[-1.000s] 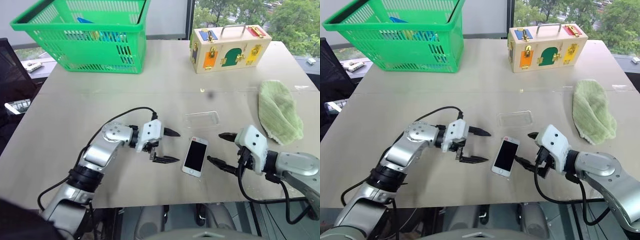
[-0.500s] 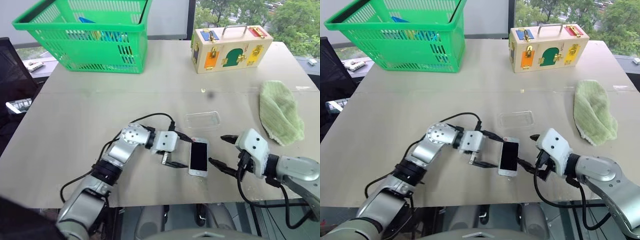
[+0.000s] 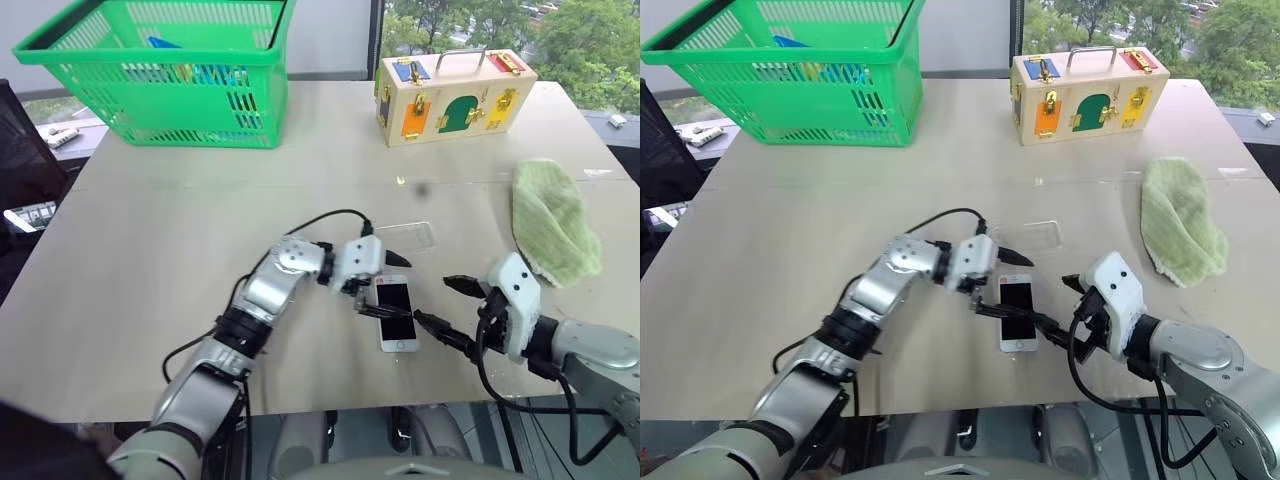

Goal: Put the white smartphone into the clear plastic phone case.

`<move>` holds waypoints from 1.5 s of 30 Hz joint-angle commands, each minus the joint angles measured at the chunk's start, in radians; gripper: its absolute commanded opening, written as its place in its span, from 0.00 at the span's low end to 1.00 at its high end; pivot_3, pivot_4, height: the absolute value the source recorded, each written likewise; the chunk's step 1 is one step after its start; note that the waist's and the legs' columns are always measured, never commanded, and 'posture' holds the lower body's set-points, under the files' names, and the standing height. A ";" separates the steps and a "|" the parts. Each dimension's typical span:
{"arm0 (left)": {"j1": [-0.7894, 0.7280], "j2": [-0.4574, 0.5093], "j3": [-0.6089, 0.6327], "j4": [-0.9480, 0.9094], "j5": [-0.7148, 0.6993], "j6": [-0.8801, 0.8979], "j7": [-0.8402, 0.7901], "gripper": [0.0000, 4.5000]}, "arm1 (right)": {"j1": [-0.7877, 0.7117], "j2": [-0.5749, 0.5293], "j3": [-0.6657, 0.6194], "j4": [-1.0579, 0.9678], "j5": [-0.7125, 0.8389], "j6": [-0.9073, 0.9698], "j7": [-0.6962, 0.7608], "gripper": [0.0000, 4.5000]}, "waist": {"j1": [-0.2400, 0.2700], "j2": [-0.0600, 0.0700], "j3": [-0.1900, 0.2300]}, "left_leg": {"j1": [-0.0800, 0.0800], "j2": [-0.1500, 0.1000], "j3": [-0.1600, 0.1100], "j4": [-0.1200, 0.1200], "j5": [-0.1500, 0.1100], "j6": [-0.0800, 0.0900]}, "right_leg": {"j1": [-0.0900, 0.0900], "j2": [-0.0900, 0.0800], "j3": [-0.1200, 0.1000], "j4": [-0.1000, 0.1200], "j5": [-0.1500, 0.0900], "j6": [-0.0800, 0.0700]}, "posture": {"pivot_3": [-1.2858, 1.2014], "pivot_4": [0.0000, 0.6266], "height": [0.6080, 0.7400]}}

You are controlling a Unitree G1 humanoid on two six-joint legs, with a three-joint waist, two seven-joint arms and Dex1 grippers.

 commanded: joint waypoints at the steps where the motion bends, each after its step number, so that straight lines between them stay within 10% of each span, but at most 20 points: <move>1: 0.011 0.055 0.023 -0.056 -0.019 -0.044 -0.055 1.00 | -0.017 -0.021 -0.028 -0.027 0.020 0.011 -0.019 0.99 | 0.005 0.001 -0.001 | 0.000 0.000 -0.001 0.000 0.000 0.000 | 0.000 0.000 0.000 0.000 0.000 0.000 | 0.52 0.24 1.00; 28: -0.055 0.034 -0.063 0.100 0.093 -0.264 -0.108 1.00 | 0.097 -0.114 -0.059 -0.072 0.022 -0.043 0.009 0.99 | 0.013 0.001 -0.001 | -0.001 -0.001 -0.001 0.003 -0.001 0.002 | 0.002 -0.003 0.000 -0.001 0.000 0.000 | 0.52 0.24 1.00; 45: -0.074 -0.004 -0.065 0.130 0.145 -0.279 -0.068 1.00 | 0.363 -0.239 -0.263 -0.076 -0.092 -0.375 0.338 0.99 | 0.016 -0.001 -0.002 | -0.001 -0.001 -0.001 0.004 -0.001 0.002 | 0.003 -0.002 0.000 -0.001 0.000 0.001 | 0.52 0.24 1.00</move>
